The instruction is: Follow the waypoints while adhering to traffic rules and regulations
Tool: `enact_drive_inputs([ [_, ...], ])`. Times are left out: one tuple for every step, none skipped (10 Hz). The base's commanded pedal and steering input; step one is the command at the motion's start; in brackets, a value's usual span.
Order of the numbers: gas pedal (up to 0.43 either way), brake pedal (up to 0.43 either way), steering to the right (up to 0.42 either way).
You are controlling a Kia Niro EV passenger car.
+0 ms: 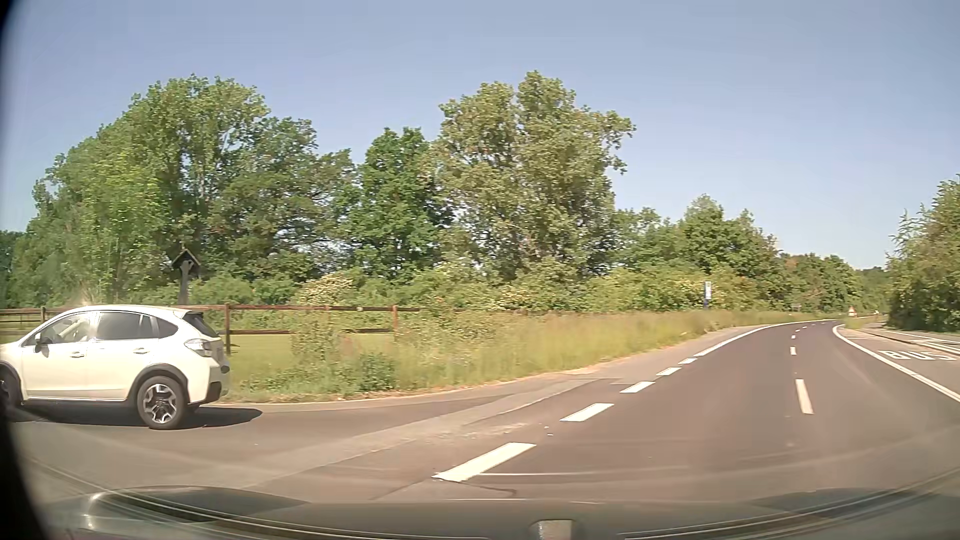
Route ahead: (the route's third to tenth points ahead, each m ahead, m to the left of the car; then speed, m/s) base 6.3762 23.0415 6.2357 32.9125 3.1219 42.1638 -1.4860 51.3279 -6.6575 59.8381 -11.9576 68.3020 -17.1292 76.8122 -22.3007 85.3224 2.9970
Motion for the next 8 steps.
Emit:
enact_drive_inputs([
  [0.197,0.030,-0.810],
  [0.197,0.030,-0.814],
  [0.197,0.030,-0.815],
  [0.197,0.030,-0.815],
  [0.189,0.030,-0.815],
  [0.189,0.030,-0.815],
  [0.169,0.030,-0.812],
  [0.157,0.030,-0.806],
])
